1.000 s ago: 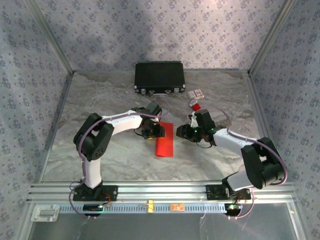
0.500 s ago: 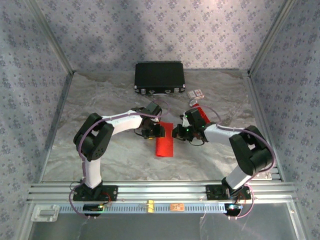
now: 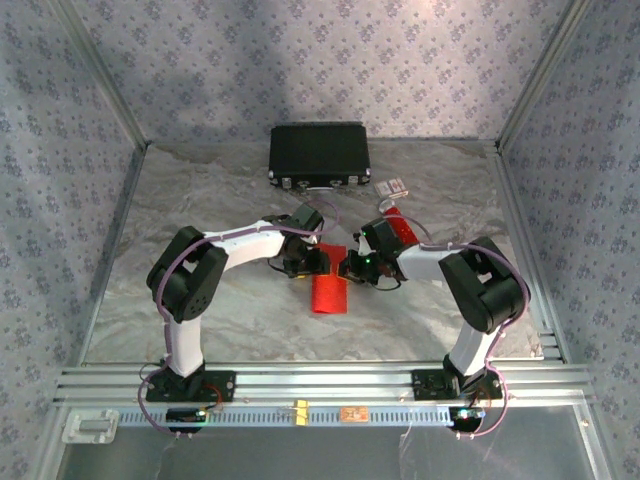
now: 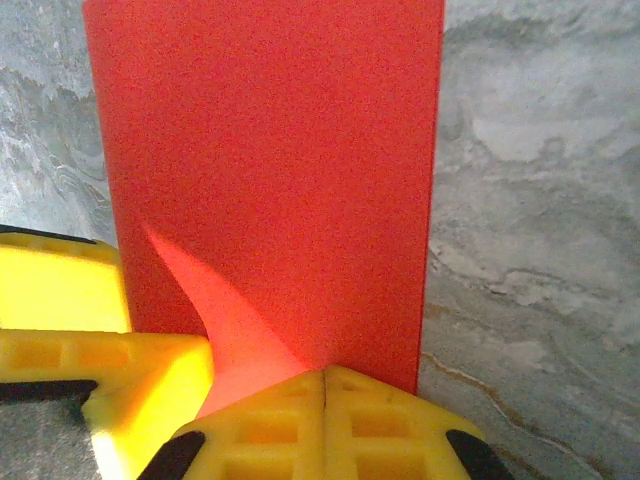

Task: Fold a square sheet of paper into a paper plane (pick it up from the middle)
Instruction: Hold the square sheet of paper at the center of the table.

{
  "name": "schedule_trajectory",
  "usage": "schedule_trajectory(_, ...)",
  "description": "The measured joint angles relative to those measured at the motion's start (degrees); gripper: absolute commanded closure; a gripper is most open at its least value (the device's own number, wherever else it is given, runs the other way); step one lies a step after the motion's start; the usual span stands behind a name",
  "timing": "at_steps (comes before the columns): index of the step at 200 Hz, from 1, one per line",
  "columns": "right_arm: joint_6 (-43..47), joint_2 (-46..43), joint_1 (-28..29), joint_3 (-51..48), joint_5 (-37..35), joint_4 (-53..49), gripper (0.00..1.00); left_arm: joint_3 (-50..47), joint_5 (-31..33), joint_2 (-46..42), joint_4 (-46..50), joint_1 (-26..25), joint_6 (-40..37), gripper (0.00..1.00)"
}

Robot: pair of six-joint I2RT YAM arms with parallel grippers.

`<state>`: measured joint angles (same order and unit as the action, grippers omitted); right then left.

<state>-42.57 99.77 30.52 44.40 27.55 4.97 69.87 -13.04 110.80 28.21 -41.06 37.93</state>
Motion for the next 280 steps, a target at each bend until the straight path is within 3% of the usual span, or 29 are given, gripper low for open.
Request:
schedule_trajectory(38,3.8,0.0,-0.5,0.2,0.3,-1.2,0.97,-0.1,-0.6,-1.2,-0.3,0.0,0.2,0.39)
schedule_trajectory(89,14.2,1.1,-3.1,4.7,1.9,-10.6,0.97,-3.7,-1.7,-4.8,-5.8,0.4,1.9,0.34)
schedule_trajectory(106,16.8,1.8,-3.8,6.4,2.3,-13.4,0.97,-5.4,-2.8,-6.7,-9.2,1.8,2.6,0.41)
schedule_trajectory(127,19.2,2.4,-4.9,7.6,2.6,-15.8,0.98,-8.2,-5.9,-9.7,-14.8,3.8,5.0,0.58)
schedule_trajectory(153,20.1,2.6,-5.7,7.9,3.3,-16.6,0.98,-10.2,-10.2,-10.6,-22.6,4.6,7.9,0.72)
schedule_trajectory(195,20.2,2.7,-5.8,7.9,3.5,-16.6,0.98,-12.7,-14.9,-10.5,-29.9,4.3,11.7,0.73)
schedule_trajectory(280,20.0,2.7,-5.9,7.6,3.8,-16.1,0.98,-15.6,-15.3,-10.5,-31.9,4.2,12.8,0.74)
